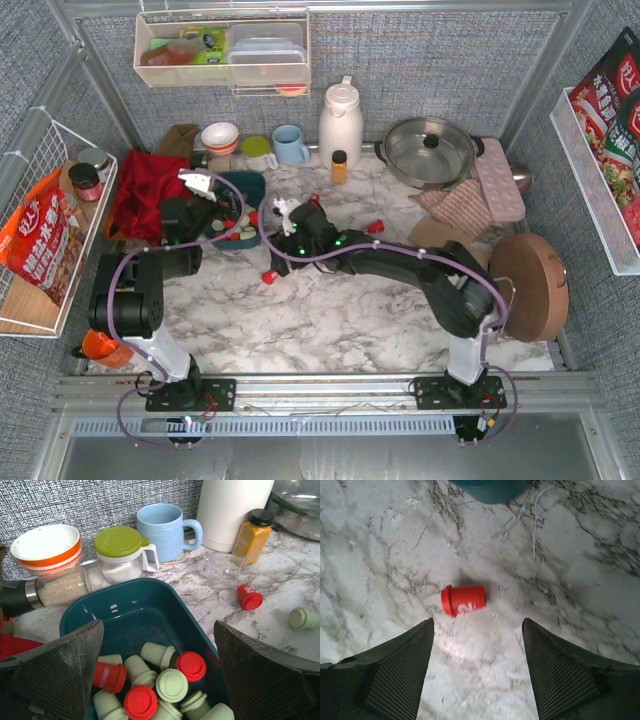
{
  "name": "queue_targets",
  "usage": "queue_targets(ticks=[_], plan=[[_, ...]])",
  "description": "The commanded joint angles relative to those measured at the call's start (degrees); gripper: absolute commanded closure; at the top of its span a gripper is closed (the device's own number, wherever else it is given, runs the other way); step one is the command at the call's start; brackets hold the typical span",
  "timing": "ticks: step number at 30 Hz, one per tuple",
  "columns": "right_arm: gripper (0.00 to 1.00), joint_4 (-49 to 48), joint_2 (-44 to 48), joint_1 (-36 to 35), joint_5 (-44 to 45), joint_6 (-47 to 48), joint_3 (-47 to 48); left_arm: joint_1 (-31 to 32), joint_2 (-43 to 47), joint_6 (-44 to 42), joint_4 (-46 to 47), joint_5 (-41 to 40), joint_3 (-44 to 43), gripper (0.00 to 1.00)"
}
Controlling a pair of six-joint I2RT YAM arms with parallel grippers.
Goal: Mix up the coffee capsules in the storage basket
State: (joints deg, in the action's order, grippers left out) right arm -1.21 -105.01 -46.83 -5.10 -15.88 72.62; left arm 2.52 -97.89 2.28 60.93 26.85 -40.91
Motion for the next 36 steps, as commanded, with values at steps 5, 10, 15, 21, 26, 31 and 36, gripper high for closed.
queue_targets(ticks=[5, 10, 15, 21, 26, 31, 36], plan=[[0.24, 0.3, -13.2, -1.4, -0.8, 5.9, 10.5, -0.6, 3.4, 4.5, 1.3, -1.3, 0.0, 0.01], [0.25, 1.7, -16.8, -1.8, -0.5, 6.9, 12.0, -0.5, 7.0, 6.3, 0.3, -3.7, 0.4, 0.01], [0.26, 1.5, -17.8, -2.2, -0.8, 7.1, 10.8, -0.6, 9.3, 6.1, 0.0, -4.5, 1.1, 0.01], [0.29, 2.1, -17.6, -2.5, -0.2, 7.8, 9.9, -0.6, 9.8, 6.2, -0.2, -4.3, 1.4, 0.01], [0.35, 2.2, -16.7, -2.5, 1.1, 7.1, 9.3, -0.5, 10.0, 6.6, -0.2, -4.2, 1.5, 0.01], [0.52, 3.2, -15.6, -2.5, 2.8, 6.5, 9.0, -0.4, 10.3, 7.1, -0.4, -4.0, 1.7, 0.01], [0.65, 5.2, -14.5, -2.5, 4.8, 7.3, 9.2, -0.3, 10.4, 7.6, -0.3, -3.3, 1.7, 0.01]])
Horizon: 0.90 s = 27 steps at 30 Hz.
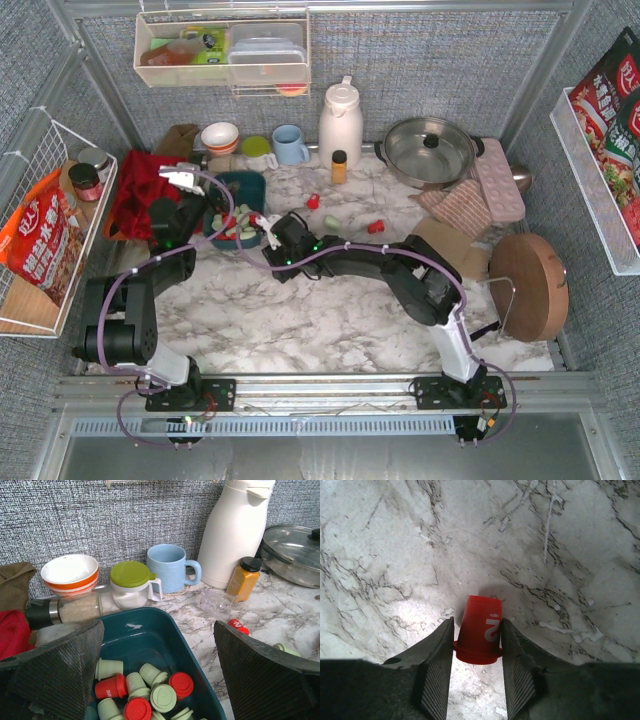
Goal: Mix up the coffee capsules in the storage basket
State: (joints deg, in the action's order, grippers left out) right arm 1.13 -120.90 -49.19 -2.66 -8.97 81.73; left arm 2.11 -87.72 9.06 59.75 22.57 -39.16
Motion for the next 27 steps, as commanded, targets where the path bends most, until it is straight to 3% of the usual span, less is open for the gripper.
queue_targets(ticks=[1, 9, 18, 27], plan=[[0.66, 2.9, 2.0, -0.1, 2.5, 0.4, -0.2, 0.2, 0.2, 0.8, 0.9, 1.8, -0.2, 0.01], [0.68, 1.0, 14.7, 2.1, 2.9, -3.1, -6.0, 4.2, 0.2, -7.5, 6.8, 14.4, 1.9, 0.01], [0.68, -10.4, 37.3, 9.0, 2.0, -9.9, -22.9, 11.3, 1.2, -16.1, 13.5, 31.2, 5.2, 0.01], [0.68, -22.5, 45.1, 9.8, -2.0, -14.7, -31.0, 21.8, 4.6, -23.6, 10.7, 32.4, 7.3, 0.01]])
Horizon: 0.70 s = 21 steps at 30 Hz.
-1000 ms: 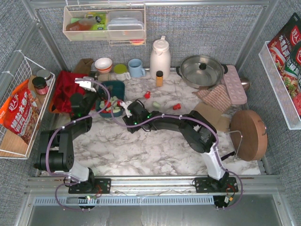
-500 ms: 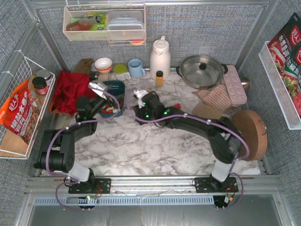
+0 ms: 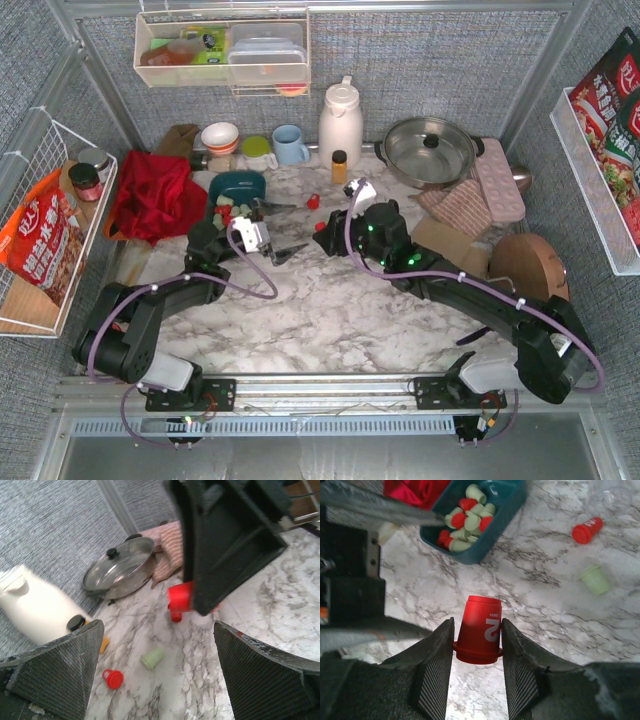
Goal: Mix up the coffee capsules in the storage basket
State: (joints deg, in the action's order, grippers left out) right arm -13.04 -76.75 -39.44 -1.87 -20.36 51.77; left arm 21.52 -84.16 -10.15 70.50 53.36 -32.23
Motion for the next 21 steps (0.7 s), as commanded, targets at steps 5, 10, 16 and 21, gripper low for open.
queue_targets(ticks=[5, 10, 16, 21], plan=[[0.68, -11.9, 1.1, 0.0, -4.8, -4.7, -1.9, 5.6, 1.1, -7.0, -2.9, 0.7, 0.5, 0.01], [0.68, -14.7, 0.8, -0.5, -6.4, -6.0, -2.6, 7.6, 0.6, -7.8, -2.4, -2.8, 0.8, 0.01], [0.68, -16.8, -0.4, -0.9, -7.3, -7.2, -3.1, 8.7, 0.8, -6.0, 4.9, -9.5, 3.0, 0.01], [0.68, -17.0, -1.2, -1.1, -7.4, -7.4, -3.2, 8.8, 1.1, -4.8, 6.5, -9.4, 3.2, 0.08]])
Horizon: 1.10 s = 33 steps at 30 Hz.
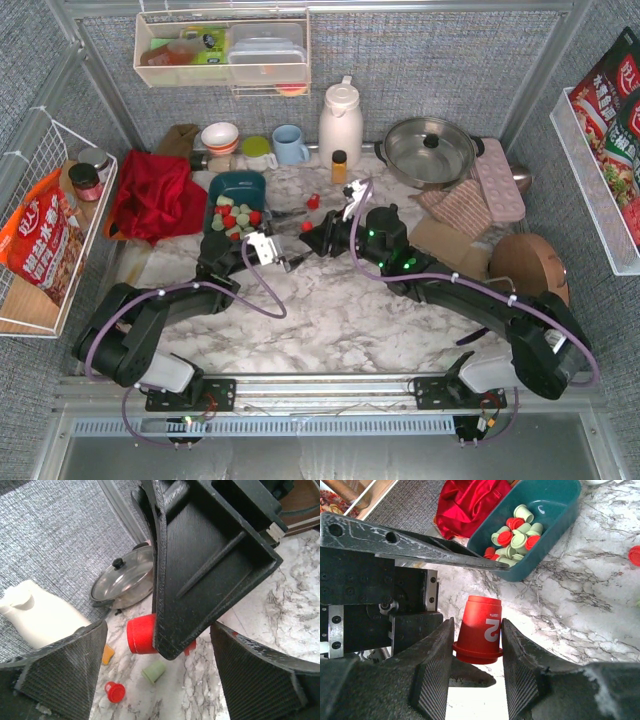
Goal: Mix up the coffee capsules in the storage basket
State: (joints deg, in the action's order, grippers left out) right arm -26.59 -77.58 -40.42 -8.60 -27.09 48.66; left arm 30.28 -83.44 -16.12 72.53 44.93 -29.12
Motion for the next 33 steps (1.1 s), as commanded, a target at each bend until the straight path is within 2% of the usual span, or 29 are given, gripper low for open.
queue_targets(ticks=[1, 5, 10, 15, 19, 22, 25, 29, 33], plan=[[0.68, -3.6, -0.4, -0.1, -0.6, -0.8, -0.1, 0.0, 0.3, 1.4, 4.6, -0.6, 0.0, 0.12], [0.68, -4.6, -0.8, -0.2, -0.5, -1.3, -0.5, 0.1, 0.0, 1.8, 4.6, 0.9, -0.3, 0.34], [0.66, -4.4, -1.0, -0.2, -0.3, -1.6, -0.4, 0.1, -0.3, 2.0, 4.5, 1.3, -0.4, 0.51], [0.44, 3.2, -0.2, -0.1, 3.0, 0.2, 1.5, -0.4, -0.3, 1.5, 2.2, -1.8, -0.9, 0.53], [0.35, 9.4, 1.9, 0.7, 8.3, 1.9, 2.4, -2.6, -1.7, 2.3, 1.4, -4.3, -1.7, 0.54], [0.33, 13.4, 3.0, 2.7, 10.5, 2.9, 2.7, -5.1, -3.5, 3.9, 2.3, -6.7, -2.4, 0.54], [0.33, 22.6, 3.1, 4.9, 15.5, 4.8, 5.2, -8.5, -5.3, 5.5, 0.3, -10.5, -4.3, 0.54], [0.33, 32.9, 0.1, 8.5, 24.0, 6.2, 10.3, -12.4, -7.5, 4.1, -7.3, -19.0, -7.9, 0.53], [0.33, 34.5, -6.0, 13.4, 26.2, 5.2, 12.5, -14.8, -11.8, 7.2, -15.4, -28.6, -14.4, 0.52]])
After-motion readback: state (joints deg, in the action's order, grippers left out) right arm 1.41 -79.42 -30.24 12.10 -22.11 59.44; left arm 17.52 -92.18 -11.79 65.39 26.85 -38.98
